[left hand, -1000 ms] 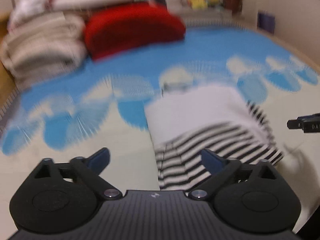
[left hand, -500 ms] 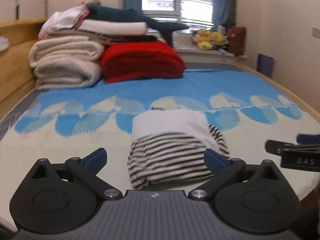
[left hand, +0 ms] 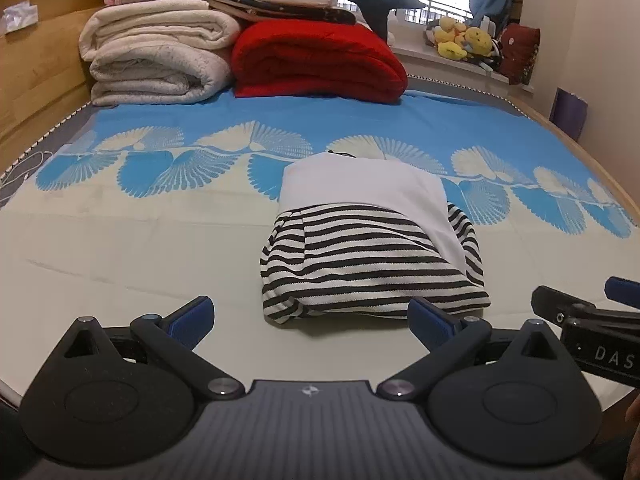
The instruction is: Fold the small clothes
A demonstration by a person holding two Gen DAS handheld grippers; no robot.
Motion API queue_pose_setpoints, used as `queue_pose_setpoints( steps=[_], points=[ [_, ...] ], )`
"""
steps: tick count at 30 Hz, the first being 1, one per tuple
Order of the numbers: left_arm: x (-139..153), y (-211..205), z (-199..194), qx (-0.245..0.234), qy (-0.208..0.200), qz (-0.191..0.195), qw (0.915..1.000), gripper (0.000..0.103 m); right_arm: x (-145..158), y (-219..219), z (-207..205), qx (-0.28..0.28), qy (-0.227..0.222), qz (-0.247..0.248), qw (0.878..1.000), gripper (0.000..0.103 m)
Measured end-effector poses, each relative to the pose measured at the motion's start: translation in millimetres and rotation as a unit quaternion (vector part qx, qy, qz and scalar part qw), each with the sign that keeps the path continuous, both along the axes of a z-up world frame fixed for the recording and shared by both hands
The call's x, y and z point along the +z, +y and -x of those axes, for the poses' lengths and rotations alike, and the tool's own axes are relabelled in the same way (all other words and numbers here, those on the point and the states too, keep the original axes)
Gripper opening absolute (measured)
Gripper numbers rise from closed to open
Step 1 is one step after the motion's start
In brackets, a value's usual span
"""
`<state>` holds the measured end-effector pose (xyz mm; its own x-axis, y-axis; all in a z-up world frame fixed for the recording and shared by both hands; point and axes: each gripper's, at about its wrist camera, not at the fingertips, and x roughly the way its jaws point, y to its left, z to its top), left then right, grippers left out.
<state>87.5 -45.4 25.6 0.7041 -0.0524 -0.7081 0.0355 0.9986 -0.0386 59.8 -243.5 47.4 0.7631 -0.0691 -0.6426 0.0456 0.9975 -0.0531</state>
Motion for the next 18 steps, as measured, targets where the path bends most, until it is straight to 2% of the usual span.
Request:
queue_pose_setpoints(
  steps=[18],
  points=[
    [-3.9,1.6,-1.4,-0.004,0.007,0.011,0.9999,0.103,-1.7,13.4,-8.4,0.008,0.011,-0.004,1.0,0.092]
  ],
)
